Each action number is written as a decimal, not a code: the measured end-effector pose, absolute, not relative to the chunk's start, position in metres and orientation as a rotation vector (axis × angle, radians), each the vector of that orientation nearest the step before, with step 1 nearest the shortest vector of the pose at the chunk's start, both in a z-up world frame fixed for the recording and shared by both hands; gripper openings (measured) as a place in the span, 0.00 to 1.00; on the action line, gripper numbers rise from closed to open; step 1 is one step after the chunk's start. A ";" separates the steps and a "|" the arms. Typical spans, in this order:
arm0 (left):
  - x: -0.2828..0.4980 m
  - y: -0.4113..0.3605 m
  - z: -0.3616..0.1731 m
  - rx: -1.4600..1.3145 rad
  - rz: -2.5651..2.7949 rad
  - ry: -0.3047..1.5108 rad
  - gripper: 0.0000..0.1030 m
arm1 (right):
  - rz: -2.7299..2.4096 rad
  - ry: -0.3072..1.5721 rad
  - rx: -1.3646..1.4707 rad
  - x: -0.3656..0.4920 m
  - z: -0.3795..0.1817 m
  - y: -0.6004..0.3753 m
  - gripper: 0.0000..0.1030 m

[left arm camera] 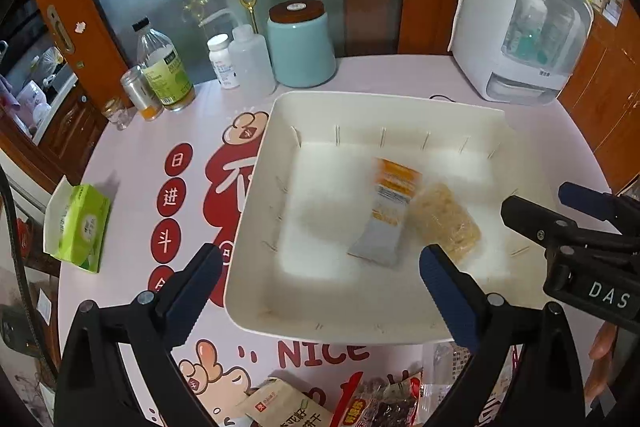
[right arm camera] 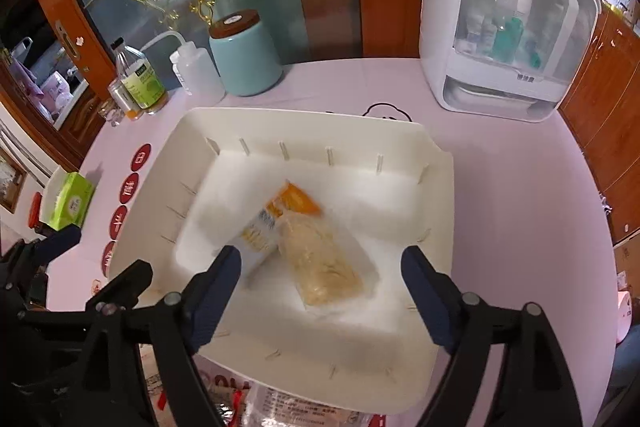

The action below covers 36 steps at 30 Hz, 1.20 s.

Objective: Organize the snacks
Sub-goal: 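Carry the OATS bar and cracker bag into the white tray and release both, then grasp the red-wrapped bread with the left gripper while the right grasps the white printed bag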

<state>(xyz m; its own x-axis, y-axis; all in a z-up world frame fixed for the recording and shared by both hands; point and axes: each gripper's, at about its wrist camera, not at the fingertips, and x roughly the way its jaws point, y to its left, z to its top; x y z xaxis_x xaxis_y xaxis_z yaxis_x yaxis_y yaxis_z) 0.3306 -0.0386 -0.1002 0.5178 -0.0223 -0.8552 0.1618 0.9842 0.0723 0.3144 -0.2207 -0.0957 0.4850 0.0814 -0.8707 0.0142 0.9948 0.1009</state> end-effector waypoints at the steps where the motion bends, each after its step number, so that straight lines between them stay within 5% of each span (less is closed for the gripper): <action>1: 0.328 -0.038 -0.098 0.156 -0.109 1.013 0.95 | 0.043 1.064 0.108 0.313 -0.094 -0.221 0.81; 36: 0.149 0.008 0.010 0.105 -0.256 0.819 0.95 | 0.060 0.912 0.078 0.152 0.012 -0.182 0.81</action>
